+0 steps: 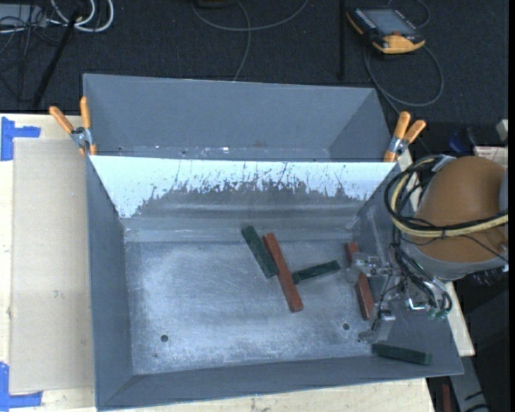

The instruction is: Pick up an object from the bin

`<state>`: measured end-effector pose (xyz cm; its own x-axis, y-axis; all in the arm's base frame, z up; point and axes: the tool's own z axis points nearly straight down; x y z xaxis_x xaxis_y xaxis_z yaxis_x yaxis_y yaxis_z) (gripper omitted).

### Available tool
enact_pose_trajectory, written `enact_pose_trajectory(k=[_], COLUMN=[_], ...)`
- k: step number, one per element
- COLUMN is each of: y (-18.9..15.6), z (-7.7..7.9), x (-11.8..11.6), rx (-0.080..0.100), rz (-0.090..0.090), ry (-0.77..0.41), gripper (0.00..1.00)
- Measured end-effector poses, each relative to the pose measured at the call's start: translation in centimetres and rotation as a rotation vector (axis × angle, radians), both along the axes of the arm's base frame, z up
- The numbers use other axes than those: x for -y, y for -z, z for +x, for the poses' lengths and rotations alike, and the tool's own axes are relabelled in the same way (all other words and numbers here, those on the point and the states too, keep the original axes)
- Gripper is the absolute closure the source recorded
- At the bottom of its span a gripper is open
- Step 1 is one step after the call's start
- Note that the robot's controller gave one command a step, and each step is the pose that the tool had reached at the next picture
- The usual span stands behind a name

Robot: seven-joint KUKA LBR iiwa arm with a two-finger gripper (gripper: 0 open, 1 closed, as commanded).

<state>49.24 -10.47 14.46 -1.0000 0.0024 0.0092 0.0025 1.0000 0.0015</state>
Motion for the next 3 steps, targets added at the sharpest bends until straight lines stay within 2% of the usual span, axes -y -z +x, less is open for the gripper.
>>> enact_pose_trajectory(k=[1, 2, 3], y=[6.0, 7.5, 7.4], z=[5.7, 10.6, 8.4], x=[0.3, -2.1, 0.2], rx=[0.009, 0.015, 0.013], rz=[0.001, 0.000, 0.015], ry=[-0.241, -0.307, -0.985], gripper=[0.00, 0.00, 0.00])
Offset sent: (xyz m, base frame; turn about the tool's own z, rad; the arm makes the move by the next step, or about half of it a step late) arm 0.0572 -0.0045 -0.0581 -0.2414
